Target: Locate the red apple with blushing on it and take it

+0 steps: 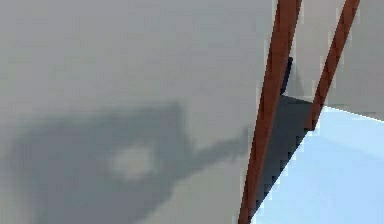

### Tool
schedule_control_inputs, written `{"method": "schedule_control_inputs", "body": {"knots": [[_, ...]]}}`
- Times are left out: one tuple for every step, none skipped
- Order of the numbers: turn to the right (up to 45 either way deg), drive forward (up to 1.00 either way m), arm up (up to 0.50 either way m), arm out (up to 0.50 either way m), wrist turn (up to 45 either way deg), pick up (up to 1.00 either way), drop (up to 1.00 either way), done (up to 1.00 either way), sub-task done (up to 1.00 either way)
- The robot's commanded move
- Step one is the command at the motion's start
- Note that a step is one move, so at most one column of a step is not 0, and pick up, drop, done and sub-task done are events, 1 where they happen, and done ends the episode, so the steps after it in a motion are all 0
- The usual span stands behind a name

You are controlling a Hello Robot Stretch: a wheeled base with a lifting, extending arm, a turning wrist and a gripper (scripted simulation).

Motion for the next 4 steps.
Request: {"method": "schedule_control_inputs", "body": {"knots": [[0.0,0.0,0.0,0.0,45.0,0.0,0.0,0.0,0.0],[0.0,0.0,0.0,0.0,45.0,0.0,0.0,0.0,0.0],[0.0,0.0,-0.28,0.0,0.0,0.0,0.0,0.0,0.0],[0.0,0.0,0.0,0.0,0.0,1.0,0.0,0.0,0.0]]}}
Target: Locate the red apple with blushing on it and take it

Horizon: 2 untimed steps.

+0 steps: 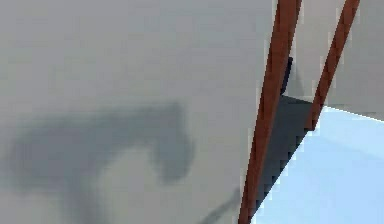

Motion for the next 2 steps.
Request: {"method": "schedule_control_inputs", "body": {"knots": [[0.0,0.0,0.1,0.0,0.0,0.0,0.0,0.0,0.0],[0.0,0.0,0.0,0.0,0.0,0.0,0.0,1.0,0.0]]}}
